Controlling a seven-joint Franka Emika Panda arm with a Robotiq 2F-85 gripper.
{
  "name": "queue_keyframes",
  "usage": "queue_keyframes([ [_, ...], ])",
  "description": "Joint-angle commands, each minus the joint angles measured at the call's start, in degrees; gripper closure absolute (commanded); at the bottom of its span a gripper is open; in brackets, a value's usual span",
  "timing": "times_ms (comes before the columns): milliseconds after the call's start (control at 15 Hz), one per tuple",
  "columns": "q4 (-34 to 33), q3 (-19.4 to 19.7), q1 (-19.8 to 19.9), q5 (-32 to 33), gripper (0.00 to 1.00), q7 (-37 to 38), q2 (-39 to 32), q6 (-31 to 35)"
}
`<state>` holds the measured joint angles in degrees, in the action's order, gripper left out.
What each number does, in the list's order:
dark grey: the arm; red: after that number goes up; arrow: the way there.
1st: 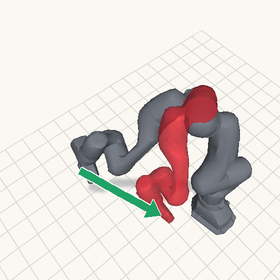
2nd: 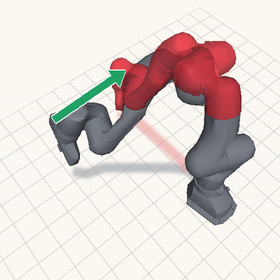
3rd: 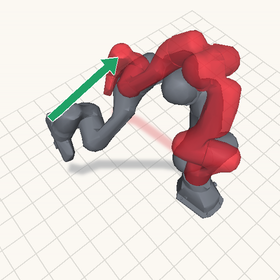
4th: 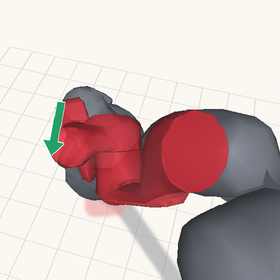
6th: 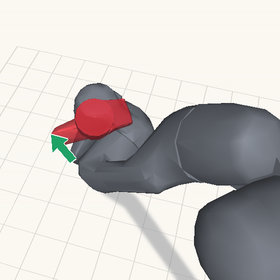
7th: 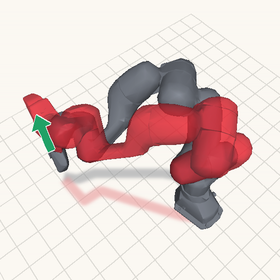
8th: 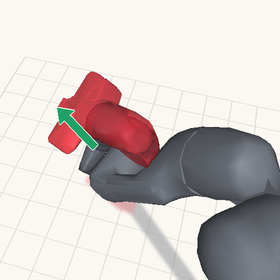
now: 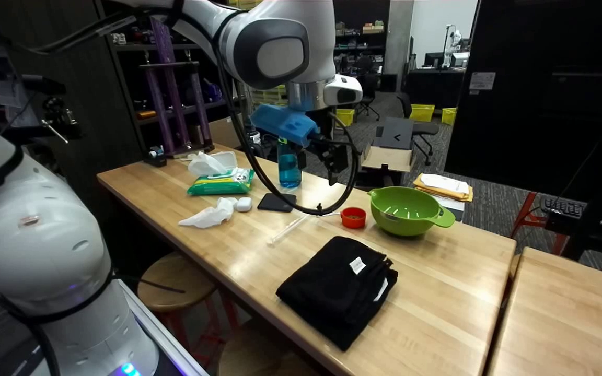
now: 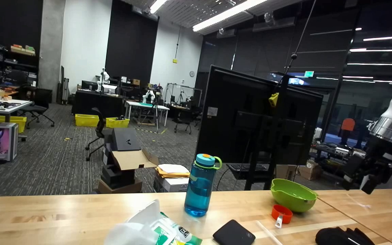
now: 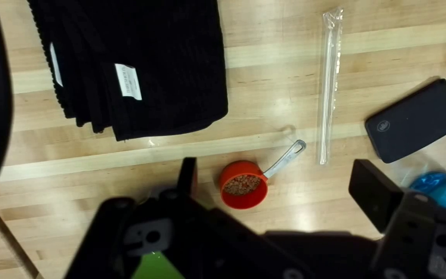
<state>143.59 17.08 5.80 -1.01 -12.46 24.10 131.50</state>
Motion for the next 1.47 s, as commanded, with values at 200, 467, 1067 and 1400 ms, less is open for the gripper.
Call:
queue_keyframes([
  [200, -0.64, -0.11, 2.76, -0.33, 0.00, -0.81, -1.72, -0.07],
  [467, -1.13, 0.77, 4.72, -0.16, 0.00, -1.13, -2.76, -0.08],
  [1067, -2.20, 6.86, 6.10, -4.82, 0.00, -9.71, -4.79, -1.22],
  [1400, -3.89, 10.67, 5.95, -12.48, 0.00, -18.54, -7.14, -3.42],
])
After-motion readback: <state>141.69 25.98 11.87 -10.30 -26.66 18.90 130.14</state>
